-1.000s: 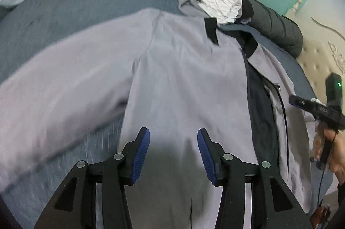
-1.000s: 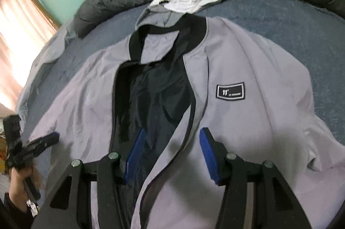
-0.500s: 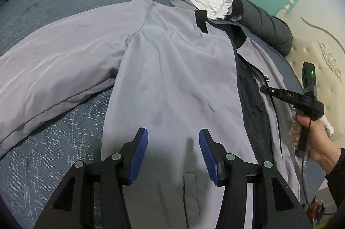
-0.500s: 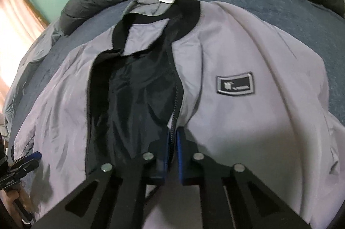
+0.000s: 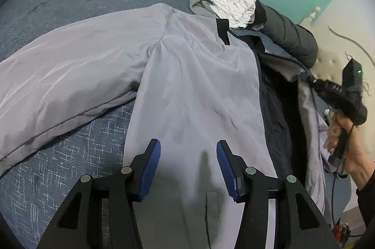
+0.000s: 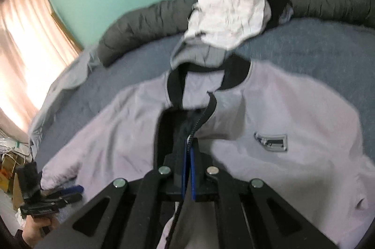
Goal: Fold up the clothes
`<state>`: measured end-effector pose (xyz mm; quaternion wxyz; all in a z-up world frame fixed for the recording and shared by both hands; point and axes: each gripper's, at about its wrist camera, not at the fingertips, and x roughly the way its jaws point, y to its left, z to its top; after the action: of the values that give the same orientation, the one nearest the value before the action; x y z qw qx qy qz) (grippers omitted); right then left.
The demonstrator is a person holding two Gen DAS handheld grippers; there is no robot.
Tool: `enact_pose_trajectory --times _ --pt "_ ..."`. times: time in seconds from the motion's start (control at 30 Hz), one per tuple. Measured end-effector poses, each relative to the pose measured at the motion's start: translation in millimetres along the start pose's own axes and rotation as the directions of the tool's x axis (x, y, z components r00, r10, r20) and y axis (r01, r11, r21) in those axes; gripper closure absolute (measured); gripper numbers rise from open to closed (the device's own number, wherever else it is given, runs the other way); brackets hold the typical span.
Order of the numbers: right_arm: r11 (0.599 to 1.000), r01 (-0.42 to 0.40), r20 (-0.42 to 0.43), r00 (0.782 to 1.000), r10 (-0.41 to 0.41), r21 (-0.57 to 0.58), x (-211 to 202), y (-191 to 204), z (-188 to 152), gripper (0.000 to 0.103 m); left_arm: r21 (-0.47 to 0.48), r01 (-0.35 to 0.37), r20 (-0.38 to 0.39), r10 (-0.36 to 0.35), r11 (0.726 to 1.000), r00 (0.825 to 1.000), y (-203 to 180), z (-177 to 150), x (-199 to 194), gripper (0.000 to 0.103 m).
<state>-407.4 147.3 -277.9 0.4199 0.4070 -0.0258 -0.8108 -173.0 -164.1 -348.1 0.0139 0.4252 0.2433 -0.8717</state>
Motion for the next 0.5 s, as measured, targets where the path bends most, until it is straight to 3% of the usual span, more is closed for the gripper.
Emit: enact_pose_trajectory --times 0.13,0.4,0.5 --pt "1.000 -0.018 0.021 1.000 0.018 0.001 -8 5 13 0.100 -0.009 -0.002 0.001 0.002 1.000 1.000 1 1 0 0.049" --pt "1.000 -0.020 -0.175 0.984 0.020 -0.003 56 20 -11 0.100 -0.008 0.003 -0.002 -0.003 1.000 1.000 1 -1 0 0.049" --pt "0.999 0.013 -0.246 0.969 -0.022 -0.039 79 26 -24 0.100 -0.011 0.006 -0.005 -0.006 1.000 1.000 2 -1 0 0.049"
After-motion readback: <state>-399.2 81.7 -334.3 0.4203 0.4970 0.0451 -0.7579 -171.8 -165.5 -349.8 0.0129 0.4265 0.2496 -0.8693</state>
